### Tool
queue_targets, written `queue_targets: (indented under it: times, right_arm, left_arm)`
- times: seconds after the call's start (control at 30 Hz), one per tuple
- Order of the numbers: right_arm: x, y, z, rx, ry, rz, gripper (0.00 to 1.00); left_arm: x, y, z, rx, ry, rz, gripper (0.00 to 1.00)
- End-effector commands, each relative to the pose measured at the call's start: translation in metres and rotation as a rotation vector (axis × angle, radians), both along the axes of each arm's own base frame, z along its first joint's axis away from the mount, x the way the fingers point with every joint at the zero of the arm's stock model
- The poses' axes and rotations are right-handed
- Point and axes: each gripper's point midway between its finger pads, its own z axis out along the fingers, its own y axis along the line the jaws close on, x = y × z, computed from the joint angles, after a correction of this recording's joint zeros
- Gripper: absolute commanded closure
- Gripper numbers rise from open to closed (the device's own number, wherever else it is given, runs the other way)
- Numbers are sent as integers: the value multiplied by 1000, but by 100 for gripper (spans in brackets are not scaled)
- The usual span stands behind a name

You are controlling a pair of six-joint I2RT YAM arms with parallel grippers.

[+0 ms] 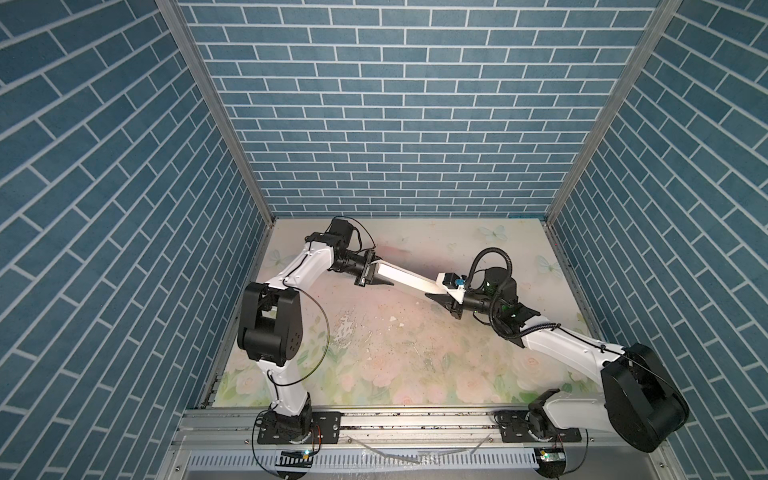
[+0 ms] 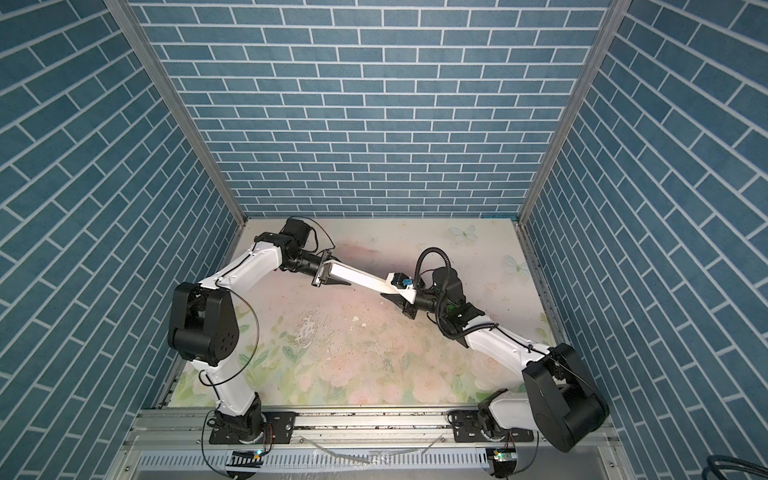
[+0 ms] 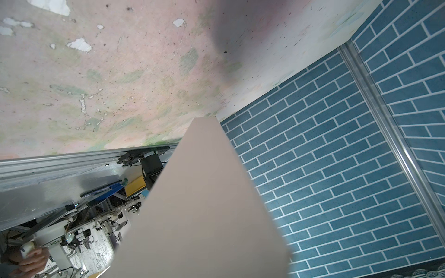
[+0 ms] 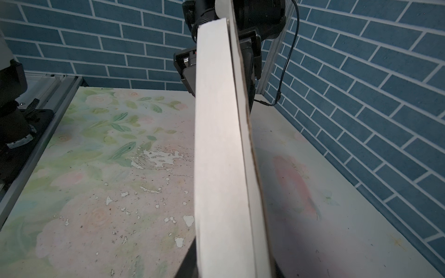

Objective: Fold the paper box

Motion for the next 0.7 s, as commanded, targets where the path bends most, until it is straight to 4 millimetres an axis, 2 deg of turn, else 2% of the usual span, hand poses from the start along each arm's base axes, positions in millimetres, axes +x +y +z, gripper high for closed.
queue_targets:
  times: [0.0, 0.2, 0.43, 0.57, 0.67]
  right_arm:
    - [-10, 0, 3, 25, 63, 8, 79]
    - [-11, -3, 3, 13, 55, -4, 79]
    - [-12, -8, -1, -12, 50, -27, 79]
    - [-13, -11, -1, -23, 47, -34, 80]
    - [-15, -13, -4, -37, 56, -37, 80]
  left_arm:
    - [9, 0, -4, 5, -108, -62, 60]
    - [12, 7, -6, 60, -137, -148, 52]
    - [24, 27, -16, 104, -144, -121, 49]
    - [30, 53, -23, 163, -148, -94, 49]
    - [40, 90, -26, 255, -174, -60, 49]
